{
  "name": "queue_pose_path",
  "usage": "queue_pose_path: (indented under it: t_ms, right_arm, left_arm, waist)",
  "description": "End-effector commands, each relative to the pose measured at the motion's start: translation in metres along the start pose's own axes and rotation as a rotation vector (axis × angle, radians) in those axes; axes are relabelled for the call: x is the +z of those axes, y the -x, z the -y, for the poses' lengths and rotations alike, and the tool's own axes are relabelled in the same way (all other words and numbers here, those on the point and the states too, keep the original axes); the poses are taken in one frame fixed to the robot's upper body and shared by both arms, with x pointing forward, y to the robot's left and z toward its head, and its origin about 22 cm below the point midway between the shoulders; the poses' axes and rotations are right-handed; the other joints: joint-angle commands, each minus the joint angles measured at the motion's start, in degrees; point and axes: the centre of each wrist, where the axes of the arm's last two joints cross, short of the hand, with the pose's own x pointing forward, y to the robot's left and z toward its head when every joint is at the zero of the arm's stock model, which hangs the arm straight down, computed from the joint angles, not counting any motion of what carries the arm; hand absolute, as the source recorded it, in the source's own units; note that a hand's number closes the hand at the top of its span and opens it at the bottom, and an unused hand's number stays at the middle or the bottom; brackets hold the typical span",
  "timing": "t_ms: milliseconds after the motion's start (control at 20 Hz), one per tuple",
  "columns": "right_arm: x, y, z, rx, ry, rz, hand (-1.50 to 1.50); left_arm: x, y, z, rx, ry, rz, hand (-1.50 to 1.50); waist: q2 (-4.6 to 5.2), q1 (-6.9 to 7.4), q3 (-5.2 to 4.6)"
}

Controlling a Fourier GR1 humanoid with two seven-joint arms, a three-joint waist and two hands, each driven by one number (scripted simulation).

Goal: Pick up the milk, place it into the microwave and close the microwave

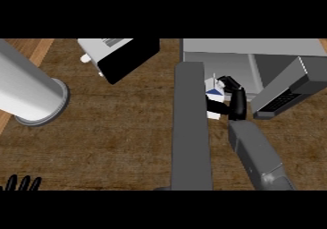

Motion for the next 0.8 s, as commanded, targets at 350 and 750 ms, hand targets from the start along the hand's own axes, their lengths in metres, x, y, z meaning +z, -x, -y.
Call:
queue_pose_path:
  t_ms: [350,750]
  right_arm:
    - [-0.027,0.002,0.02,0.173,0.03,-0.001,1.5]
    - [-0.047,-0.008,0.036,0.35,0.075,0.129,1.5]
  left_arm:
    - [-0.012,0.007,0.0,-0.004,0.047,0.011,-1.5]
    - [-0.021,0.015,0.001,0.011,0.04,0.016,-1.5]
  waist:
    - [1.24,2.5,0.08]
    - [2.0,3.77,0.12]
